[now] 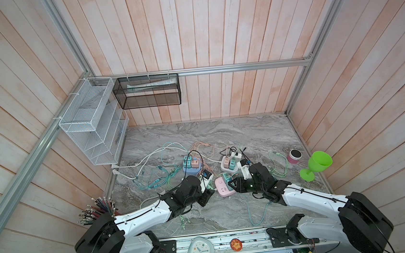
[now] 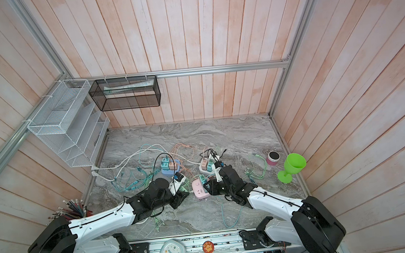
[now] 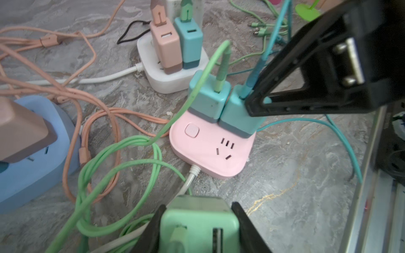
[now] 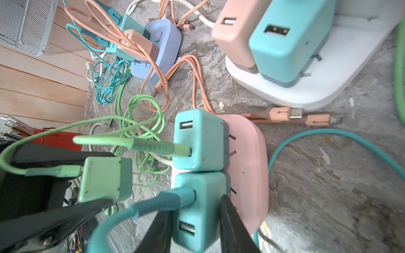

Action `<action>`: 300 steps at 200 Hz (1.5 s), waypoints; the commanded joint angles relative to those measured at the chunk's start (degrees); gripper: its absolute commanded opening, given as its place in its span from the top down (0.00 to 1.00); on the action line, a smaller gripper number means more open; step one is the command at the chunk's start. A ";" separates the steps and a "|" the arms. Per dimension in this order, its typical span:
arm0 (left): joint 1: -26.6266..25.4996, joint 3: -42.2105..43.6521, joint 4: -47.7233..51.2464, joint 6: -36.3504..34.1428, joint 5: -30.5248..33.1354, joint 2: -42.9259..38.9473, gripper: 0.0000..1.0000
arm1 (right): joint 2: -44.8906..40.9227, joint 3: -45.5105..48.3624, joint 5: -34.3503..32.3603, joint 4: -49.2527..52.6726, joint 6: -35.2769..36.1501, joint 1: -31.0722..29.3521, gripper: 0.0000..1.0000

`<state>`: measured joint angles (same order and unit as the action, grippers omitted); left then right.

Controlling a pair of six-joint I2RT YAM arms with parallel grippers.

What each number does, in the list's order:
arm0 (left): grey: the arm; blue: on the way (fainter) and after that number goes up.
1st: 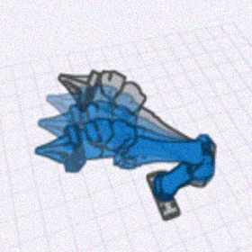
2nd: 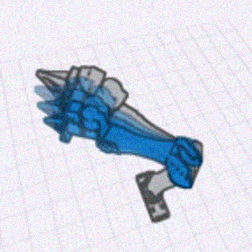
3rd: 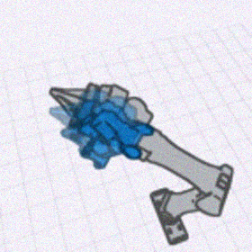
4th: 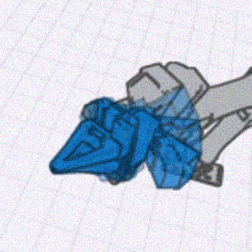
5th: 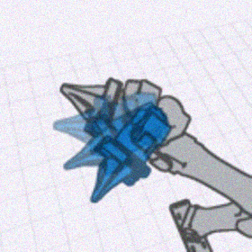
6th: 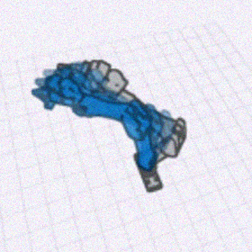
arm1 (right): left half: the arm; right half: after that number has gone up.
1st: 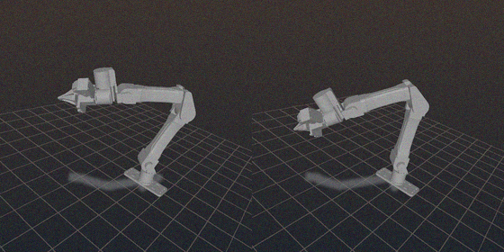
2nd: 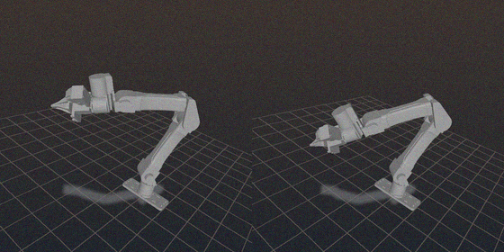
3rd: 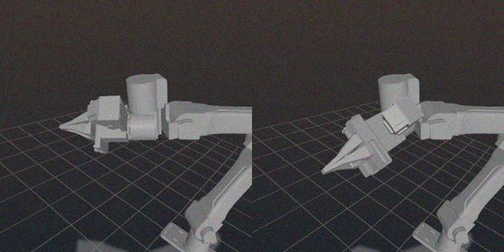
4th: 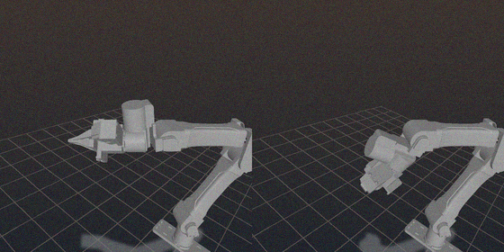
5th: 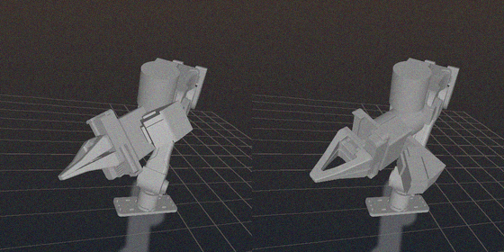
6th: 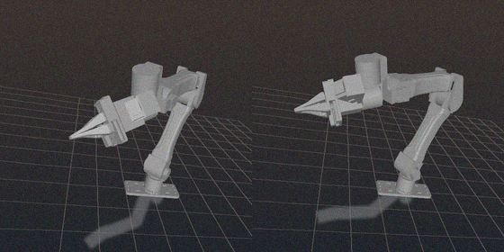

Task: Pull the plug off the socket

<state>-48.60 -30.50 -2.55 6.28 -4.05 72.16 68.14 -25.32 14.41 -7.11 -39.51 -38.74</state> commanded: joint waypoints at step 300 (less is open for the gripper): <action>3.52 -9.94 23.30 17.01 9.82 -7.01 0.20 | -0.02 -2.10 -8.52 14.33 1.98 -1.16 0.56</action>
<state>-45.28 -38.00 16.80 21.71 3.57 67.79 67.22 -27.92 10.57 -0.45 -38.70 -39.77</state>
